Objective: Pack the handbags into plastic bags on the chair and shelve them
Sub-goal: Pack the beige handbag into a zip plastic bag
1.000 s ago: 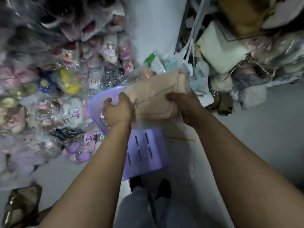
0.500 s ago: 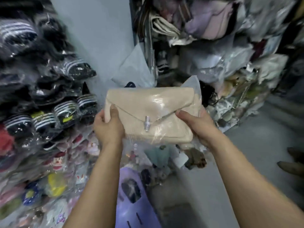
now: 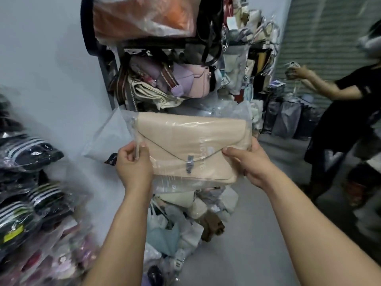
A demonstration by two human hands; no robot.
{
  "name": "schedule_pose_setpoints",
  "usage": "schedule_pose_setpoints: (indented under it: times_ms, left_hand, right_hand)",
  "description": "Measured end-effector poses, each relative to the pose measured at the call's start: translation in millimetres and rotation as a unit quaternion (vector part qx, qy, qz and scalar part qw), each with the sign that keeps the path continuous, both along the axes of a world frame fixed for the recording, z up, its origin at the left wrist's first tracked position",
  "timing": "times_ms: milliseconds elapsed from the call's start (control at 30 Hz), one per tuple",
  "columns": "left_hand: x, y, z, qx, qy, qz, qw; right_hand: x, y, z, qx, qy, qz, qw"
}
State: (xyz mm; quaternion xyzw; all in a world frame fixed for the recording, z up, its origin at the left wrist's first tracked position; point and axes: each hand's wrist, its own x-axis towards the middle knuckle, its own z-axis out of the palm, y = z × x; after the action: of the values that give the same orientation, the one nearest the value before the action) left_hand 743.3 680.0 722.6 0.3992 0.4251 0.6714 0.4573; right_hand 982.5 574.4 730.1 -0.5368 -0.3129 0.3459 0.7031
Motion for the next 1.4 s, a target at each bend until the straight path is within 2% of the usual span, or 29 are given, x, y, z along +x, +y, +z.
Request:
schedule_pose_setpoints:
  times_ms: [167, 433, 533, 700, 1000, 1100, 1200, 1300, 1400]
  left_hand:
    - [15, 10, -6, -0.009, 0.007, -0.038, 0.999]
    - [34, 42, -6, -0.042, 0.066, -0.030, 0.996]
    - [43, 60, -15, -0.055, 0.107, -0.046, 0.992]
    - [76, 100, -29, -0.108, 0.222, -0.062, 0.967]
    - [173, 202, -39, -0.101, 0.260, 0.008, 0.960]
    - [199, 231, -45, -0.123, 0.301, 0.031, 0.945]
    - [227, 252, -52, -0.152, 0.358, 0.035, 0.921]
    - [255, 253, -57, -0.124, 0.334, 0.001, 0.934]
    - [271, 253, -58, -0.120, 0.290, -0.044, 0.949]
  right_hand:
    - [10, -7, -6, -0.017, 0.000, -0.018, 1.000]
    - [31, 23, -25, -0.047, 0.007, -0.005, 0.999]
    - [46, 53, -38, -0.057, 0.020, -0.009, 0.998]
    - [87, 121, -68, -0.073, 0.071, -0.016, 0.995]
    - [178, 272, -98, -0.069, 0.079, 0.059, 0.993]
    - [197, 306, -100, -0.071, 0.051, 0.087, 0.992]
    - [196, 329, -102, -0.067, 0.072, 0.083, 0.992]
    - [188, 338, -102, -0.049, 0.121, 0.048, 0.990]
    - [179, 337, -96, -0.029, 0.127, 0.031, 0.991]
